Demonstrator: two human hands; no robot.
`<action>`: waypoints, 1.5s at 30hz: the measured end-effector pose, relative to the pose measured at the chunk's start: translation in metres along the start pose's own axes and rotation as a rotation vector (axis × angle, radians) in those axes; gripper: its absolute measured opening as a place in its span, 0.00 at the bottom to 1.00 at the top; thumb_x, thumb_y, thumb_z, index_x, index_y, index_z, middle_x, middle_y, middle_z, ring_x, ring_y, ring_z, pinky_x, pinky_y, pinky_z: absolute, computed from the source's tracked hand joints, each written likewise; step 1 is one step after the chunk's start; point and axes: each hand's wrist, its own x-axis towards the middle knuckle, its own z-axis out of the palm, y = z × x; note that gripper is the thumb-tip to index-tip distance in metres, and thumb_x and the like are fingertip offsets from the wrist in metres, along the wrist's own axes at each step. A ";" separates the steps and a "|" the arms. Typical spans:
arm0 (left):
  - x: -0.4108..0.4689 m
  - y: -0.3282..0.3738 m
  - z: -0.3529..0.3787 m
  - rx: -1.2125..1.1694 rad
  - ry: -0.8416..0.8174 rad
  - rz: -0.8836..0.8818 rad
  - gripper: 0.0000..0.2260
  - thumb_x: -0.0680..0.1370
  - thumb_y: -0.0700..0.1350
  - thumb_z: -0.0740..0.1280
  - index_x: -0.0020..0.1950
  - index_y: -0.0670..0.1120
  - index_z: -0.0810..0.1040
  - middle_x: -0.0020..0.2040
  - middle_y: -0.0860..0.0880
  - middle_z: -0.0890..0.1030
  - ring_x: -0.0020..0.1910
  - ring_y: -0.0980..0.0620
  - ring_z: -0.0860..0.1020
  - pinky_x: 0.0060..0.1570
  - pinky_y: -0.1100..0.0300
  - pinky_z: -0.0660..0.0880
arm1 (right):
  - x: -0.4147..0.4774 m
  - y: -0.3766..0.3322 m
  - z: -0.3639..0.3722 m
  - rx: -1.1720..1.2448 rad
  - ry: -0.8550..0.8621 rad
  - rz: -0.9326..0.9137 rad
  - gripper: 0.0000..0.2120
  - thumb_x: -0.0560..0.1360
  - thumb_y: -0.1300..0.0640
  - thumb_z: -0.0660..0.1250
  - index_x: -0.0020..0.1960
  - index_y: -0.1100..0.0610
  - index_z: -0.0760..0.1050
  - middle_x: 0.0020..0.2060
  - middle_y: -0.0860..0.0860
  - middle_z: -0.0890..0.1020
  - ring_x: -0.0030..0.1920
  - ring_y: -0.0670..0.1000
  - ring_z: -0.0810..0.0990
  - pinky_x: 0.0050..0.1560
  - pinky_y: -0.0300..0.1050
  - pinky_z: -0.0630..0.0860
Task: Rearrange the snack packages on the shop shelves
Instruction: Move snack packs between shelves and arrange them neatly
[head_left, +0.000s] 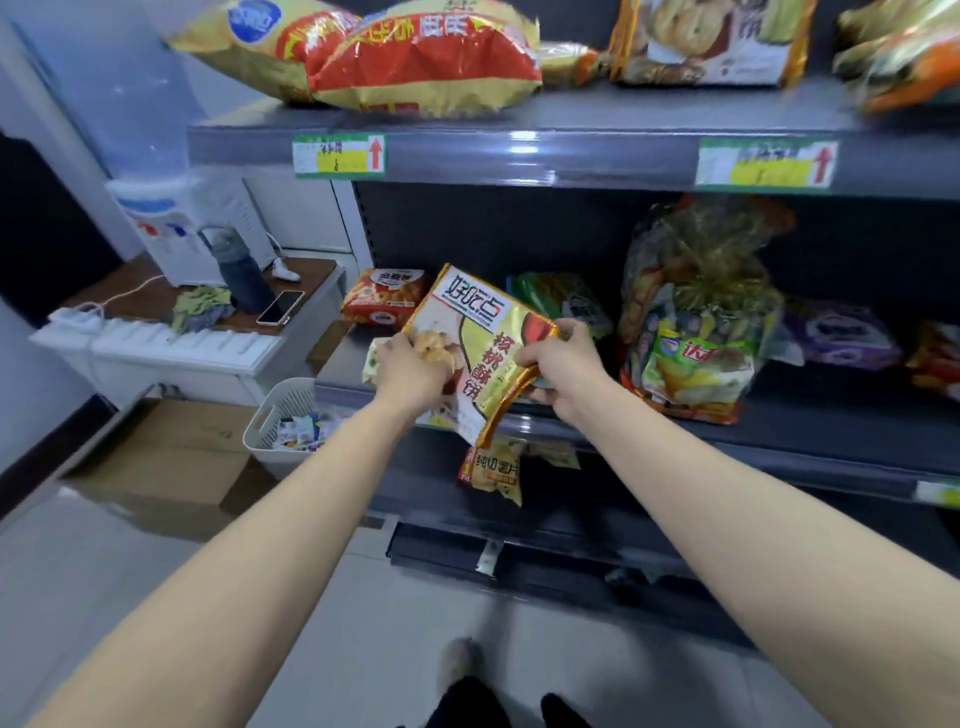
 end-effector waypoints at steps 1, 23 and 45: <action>-0.011 -0.001 0.000 -0.036 -0.013 -0.001 0.24 0.73 0.40 0.65 0.68 0.39 0.66 0.68 0.40 0.68 0.62 0.40 0.72 0.62 0.48 0.72 | -0.010 0.000 -0.008 -0.009 -0.020 -0.014 0.25 0.70 0.71 0.65 0.62 0.53 0.63 0.46 0.52 0.78 0.39 0.51 0.80 0.25 0.41 0.77; -0.118 0.187 -0.018 -0.479 0.214 0.445 0.11 0.75 0.43 0.67 0.55 0.46 0.69 0.58 0.44 0.75 0.54 0.47 0.76 0.56 0.50 0.75 | -0.116 -0.159 -0.116 0.096 0.144 -0.736 0.10 0.75 0.58 0.67 0.55 0.55 0.70 0.49 0.55 0.82 0.48 0.54 0.83 0.49 0.55 0.81; 0.036 0.323 0.032 -0.464 -0.012 0.615 0.11 0.75 0.33 0.62 0.53 0.47 0.74 0.48 0.49 0.79 0.47 0.51 0.77 0.47 0.55 0.79 | 0.024 -0.307 -0.137 -0.275 0.313 -0.608 0.16 0.76 0.67 0.58 0.59 0.53 0.75 0.46 0.54 0.82 0.46 0.55 0.82 0.46 0.53 0.81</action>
